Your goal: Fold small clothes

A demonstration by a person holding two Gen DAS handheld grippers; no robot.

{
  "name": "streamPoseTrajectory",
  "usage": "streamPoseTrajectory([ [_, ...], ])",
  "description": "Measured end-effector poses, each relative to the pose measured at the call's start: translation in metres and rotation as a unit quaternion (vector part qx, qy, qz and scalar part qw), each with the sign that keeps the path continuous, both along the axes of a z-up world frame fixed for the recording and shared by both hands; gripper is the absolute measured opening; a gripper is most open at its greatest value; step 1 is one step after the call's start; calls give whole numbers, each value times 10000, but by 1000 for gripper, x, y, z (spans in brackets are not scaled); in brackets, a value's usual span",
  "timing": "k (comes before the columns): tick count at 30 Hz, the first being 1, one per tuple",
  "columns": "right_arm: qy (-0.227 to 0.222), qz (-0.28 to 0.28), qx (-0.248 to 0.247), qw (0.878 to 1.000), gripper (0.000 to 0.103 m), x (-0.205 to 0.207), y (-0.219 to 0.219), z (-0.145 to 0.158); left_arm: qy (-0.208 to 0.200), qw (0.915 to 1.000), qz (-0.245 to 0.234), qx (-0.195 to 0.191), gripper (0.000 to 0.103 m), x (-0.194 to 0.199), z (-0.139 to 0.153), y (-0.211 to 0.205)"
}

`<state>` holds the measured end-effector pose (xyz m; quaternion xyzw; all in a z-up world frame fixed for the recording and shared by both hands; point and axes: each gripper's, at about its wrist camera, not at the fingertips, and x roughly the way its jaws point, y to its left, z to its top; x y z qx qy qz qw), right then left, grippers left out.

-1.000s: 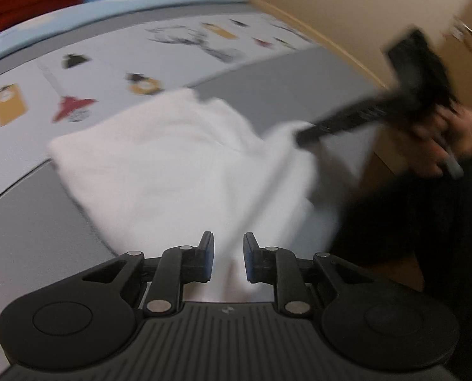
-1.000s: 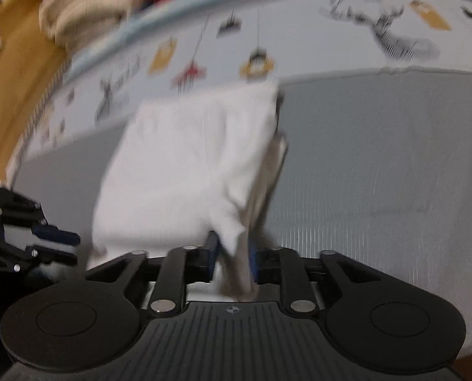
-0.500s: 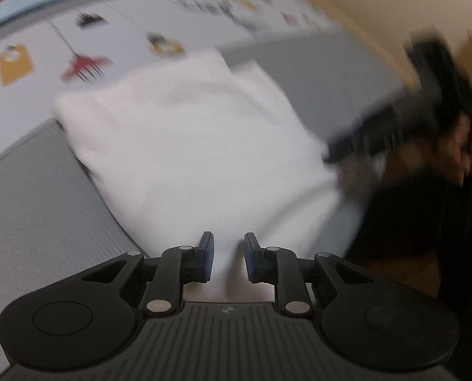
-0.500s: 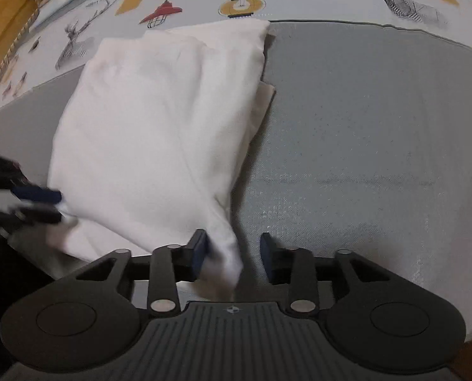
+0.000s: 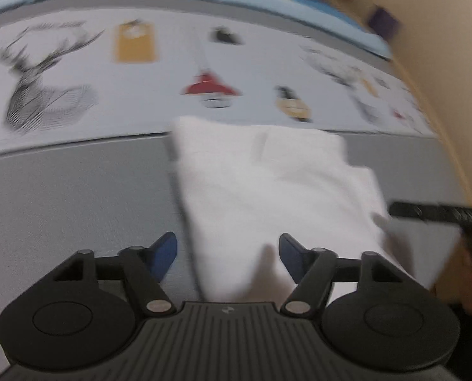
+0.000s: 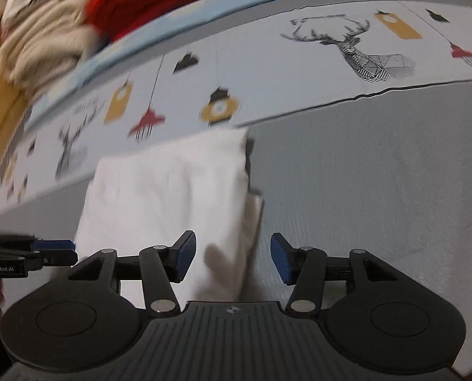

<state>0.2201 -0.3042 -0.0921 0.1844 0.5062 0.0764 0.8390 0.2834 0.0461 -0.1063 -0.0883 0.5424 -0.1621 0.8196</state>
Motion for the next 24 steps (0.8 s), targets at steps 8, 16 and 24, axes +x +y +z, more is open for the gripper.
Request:
streamPoseTrajectory([
  [8, 923, -431, -93, 9948, 58, 34, 20, -40, 633, 9978, 20, -178, 70, 7, -30, -20],
  [16, 266, -770, 399, 9959, 10, 48, 24, -29, -832, 9961, 271, 83, 32, 10, 7, -13],
  [24, -874, -775, 69, 9931, 24, 57, 45, 1, -1317, 9864, 966, 152, 75, 7, 25, 21],
])
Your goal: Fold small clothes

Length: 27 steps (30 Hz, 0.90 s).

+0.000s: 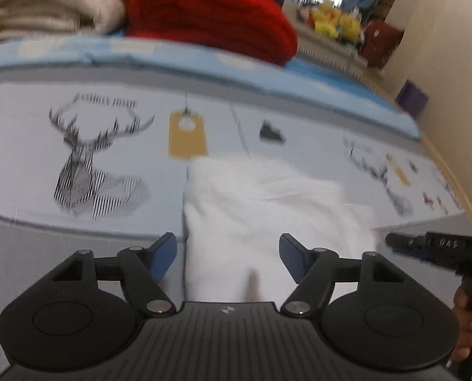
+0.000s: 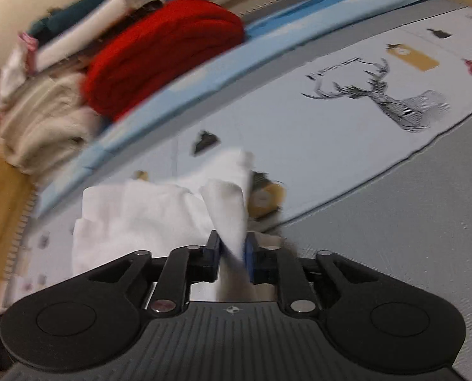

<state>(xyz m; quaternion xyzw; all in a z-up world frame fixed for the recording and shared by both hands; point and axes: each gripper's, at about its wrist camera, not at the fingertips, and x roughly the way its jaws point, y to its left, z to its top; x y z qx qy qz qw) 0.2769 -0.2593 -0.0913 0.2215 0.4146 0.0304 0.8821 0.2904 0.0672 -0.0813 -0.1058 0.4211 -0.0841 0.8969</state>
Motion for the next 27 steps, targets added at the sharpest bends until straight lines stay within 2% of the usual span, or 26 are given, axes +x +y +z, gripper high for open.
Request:
streamPoseTrajectory([
  [1, 26, 41, -149, 9999, 26, 0, 2, 0, 126, 9999, -21, -11, 75, 0, -3, 2],
  [2, 20, 69, -210, 9998, 33, 0, 2, 0, 294, 9995, -67, -79, 75, -3, -7, 6],
  [5, 49, 122, -153, 9998, 45, -3, 2, 0, 1129, 9924, -206, -444, 75, 0, -29, 13],
  [7, 288, 312, 47, 9991, 48, -5, 1, -6, 1796, 9828, -315, -303, 75, 0, -52, 9],
  [8, 533, 450, 15, 9976, 49, -4, 3, -14, 1958, 9797, -370, -230, 74, -1, -59, 7],
  [10, 1209, 839, -321, 9886, 51, -6, 15, -33, 1873, 9809, -516, -129, 67, -5, -58, 1],
  [11, 1295, 905, -441, 9865, 55, -7, 18, -37, 1816, 9818, -554, -109, 65, -7, -56, -1],
  [13, 1184, 871, -521, 9878, 58, -9, 16, -32, 1802, 9824, -463, -162, 65, -11, -55, 2],
  [16, 1202, 664, -362, 9899, 59, -11, 7, -29, 1731, 9838, -314, -358, 65, -17, -50, 10],
  [18, 1004, 554, -288, 9930, 57, -14, 4, -18, 1690, 9843, -334, -379, 65, -21, -49, 14],
  [20, 858, 643, -225, 9940, 57, -17, 2, -12, 1742, 9834, -423, -266, 65, -25, -51, 13],
  [24, 1410, 884, -497, 9848, 58, -23, 4, -28, 1956, 9789, -548, 224, 62, -29, -54, 3],
  [27, 1407, 825, -382, 9859, 59, -26, -1, -25, 1895, 9796, -592, 297, 56, -35, -52, -1],
])
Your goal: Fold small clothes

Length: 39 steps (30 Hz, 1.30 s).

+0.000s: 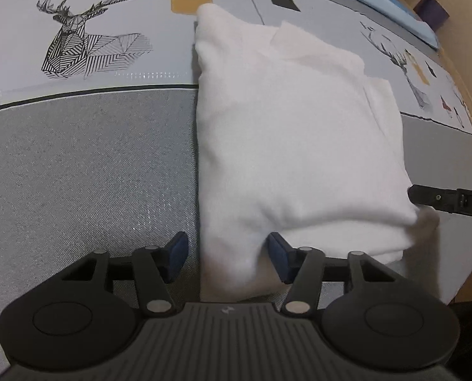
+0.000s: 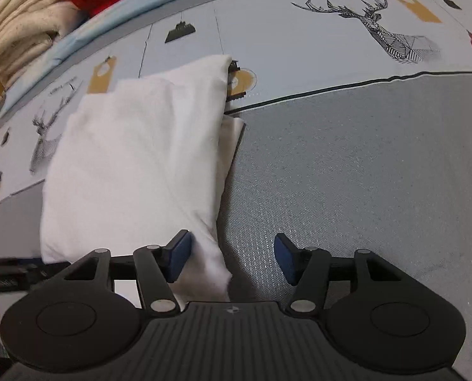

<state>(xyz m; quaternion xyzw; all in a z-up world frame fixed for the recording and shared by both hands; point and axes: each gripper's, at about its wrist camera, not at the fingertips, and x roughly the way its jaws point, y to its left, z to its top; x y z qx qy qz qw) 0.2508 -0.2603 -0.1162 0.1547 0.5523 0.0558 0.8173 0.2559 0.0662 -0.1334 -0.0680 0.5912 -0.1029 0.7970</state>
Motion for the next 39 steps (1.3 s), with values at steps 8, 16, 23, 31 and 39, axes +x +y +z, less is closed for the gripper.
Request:
streamPoseTrajectory([
  [8, 57, 178, -103, 9998, 52, -15, -4, 2, -102, 9993, -279, 206, 16, -21, 6, -11],
  [16, -42, -164, -226, 9996, 41, -39, -18, 14, -183, 9980, -221, 557, 27, -41, 16, -16],
  [23, -1373, -477, -688, 9870, 48, -76, -31, 65, -1501, 9752, -197, 1614, 88, -90, 82, -25],
  [31, -2847, -397, -707, 9552, 61, -141, -21, 113, -2755, 9489, -162, 1530, 103, -175, 142, -51],
  [39, -3083, -54, -692, 9488, 74, -207, 5, 126, -2861, 9550, -253, 745, 103, -246, 117, -77],
])
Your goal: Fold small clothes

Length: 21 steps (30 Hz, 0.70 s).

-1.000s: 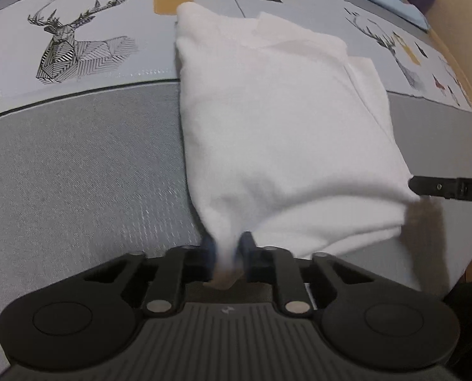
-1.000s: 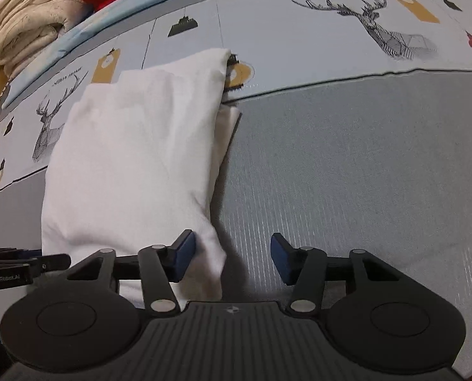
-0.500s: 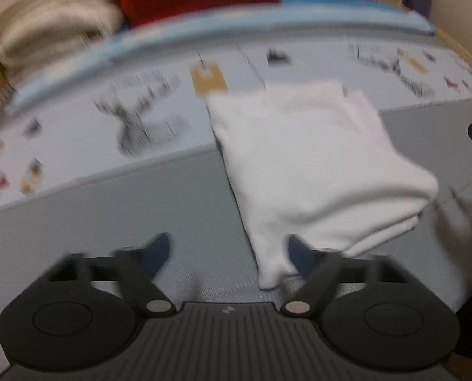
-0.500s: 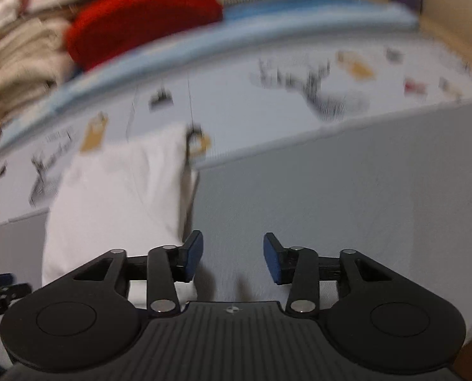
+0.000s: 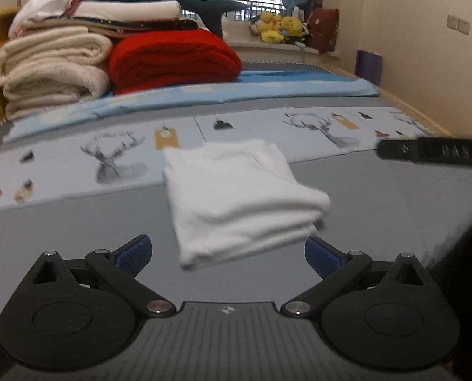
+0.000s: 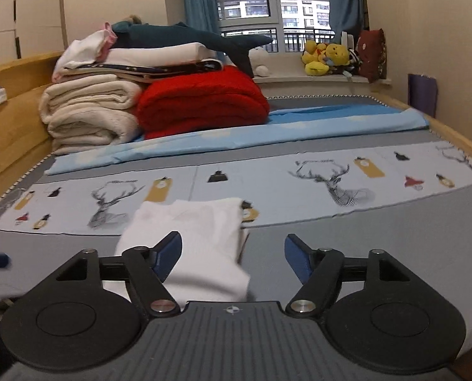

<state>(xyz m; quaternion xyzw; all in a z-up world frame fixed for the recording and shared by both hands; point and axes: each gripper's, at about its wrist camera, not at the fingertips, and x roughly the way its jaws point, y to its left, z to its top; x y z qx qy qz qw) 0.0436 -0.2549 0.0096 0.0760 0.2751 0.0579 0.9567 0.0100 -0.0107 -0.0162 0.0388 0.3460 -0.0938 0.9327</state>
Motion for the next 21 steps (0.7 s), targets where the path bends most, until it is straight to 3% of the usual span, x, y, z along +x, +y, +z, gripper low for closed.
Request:
streamPoseTrajectory([
  [1, 79, 52, -6, 10000, 74, -2, 4, -2, 223, 9996, -76, 174, 103, 3, -5, -5],
  [2, 158, 127, -49, 9998, 74, -2, 9, -5, 177, 9994, -155, 242, 103, 6, -4, -10],
  [4, 251, 327, -278, 9988, 74, 2, 20, -11, -283, 9990, -190, 305, 103, 10, 1, -14],
  [7, 244, 424, -728, 9961, 74, 12, 35, -17, -430, 9974, -95, 576, 103, 25, -5, -19],
  [11, 371, 318, -788, 9957, 74, 20, 37, -22, -178, 9988, 249, 379, 103, 36, -11, -16],
  [16, 668, 174, -410, 9968, 74, 22, 29, -30, 252, 9966, 736, -260, 103, 47, -9, 9],
  [21, 703, 214, -393, 9965, 74, 20, 33, -32, 49, 9955, 947, 7, 103, 48, -6, 10],
])
